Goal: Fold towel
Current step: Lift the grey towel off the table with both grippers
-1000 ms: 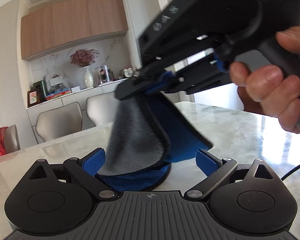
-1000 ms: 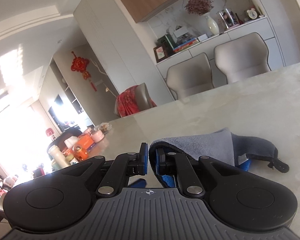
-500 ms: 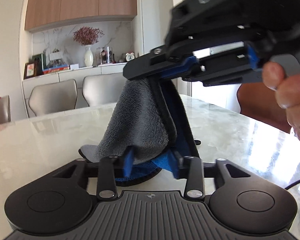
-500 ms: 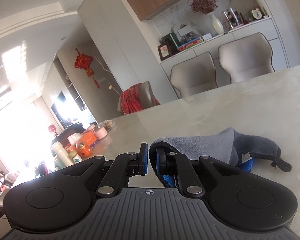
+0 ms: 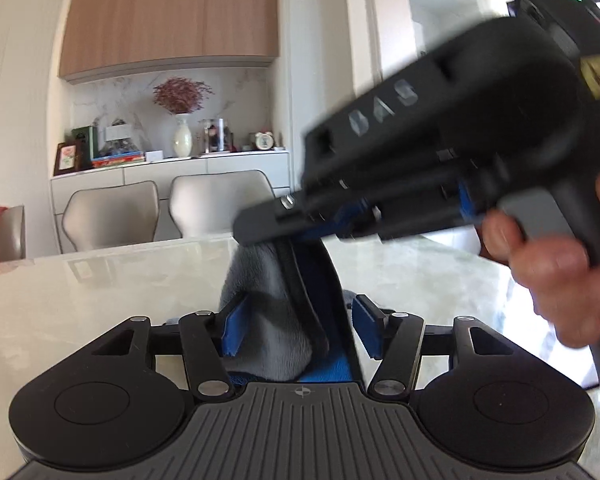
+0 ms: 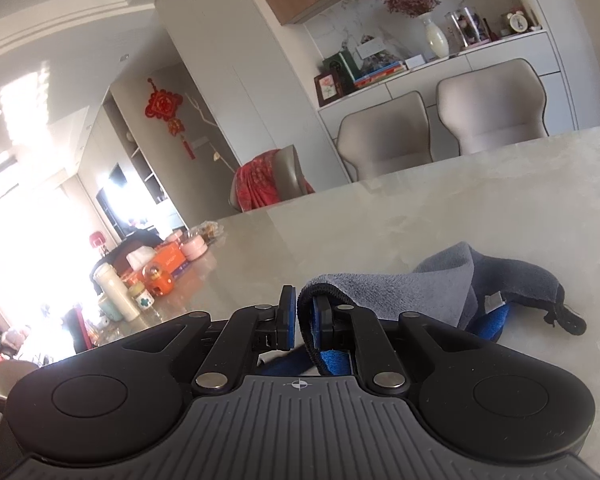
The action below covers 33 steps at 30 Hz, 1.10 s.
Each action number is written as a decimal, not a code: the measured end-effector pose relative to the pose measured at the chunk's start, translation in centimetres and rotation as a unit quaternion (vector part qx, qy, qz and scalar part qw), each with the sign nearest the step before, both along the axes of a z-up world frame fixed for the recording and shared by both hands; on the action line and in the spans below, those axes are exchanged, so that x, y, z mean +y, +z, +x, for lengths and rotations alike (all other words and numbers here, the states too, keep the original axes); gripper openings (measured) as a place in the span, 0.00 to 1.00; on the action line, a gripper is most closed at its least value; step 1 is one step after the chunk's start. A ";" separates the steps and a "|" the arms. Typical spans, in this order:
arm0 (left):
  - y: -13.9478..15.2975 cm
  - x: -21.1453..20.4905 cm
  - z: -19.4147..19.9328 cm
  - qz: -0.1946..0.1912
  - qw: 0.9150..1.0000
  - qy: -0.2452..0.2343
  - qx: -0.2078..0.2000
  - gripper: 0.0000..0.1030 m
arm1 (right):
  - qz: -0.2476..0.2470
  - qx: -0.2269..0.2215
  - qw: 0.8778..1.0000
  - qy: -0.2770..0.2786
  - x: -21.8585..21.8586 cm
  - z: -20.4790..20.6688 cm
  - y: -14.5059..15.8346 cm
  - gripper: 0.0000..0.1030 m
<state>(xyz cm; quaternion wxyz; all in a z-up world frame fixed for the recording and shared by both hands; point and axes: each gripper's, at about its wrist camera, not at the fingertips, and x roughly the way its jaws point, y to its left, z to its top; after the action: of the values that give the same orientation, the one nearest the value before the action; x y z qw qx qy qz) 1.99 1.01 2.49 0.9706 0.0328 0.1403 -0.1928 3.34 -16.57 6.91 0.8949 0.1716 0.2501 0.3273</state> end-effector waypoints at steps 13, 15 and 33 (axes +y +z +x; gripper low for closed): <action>0.6 1.3 0.4 -0.003 1.000 -0.010 0.023 0.17 | 0.000 -0.002 1.000 -0.022 -0.8 0.1 -0.2 0.10; 0.8 1.5 0.2 -0.002 1.000 -0.016 0.027 0.12 | -0.004 -0.004 1.000 -0.023 -0.8 0.1 -0.1 0.10; 3.7 4.6 1.1 0.053 0.998 -0.002 0.040 0.03 | -0.169 -0.080 0.982 0.016 -0.1 -4.1 -2.7 0.35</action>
<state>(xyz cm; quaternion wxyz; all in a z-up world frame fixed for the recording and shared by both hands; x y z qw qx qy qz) 3.07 5.56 6.22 0.9608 0.0765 0.1893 -0.1877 -0.71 -16.67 4.22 0.9228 -0.0127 0.2321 0.3071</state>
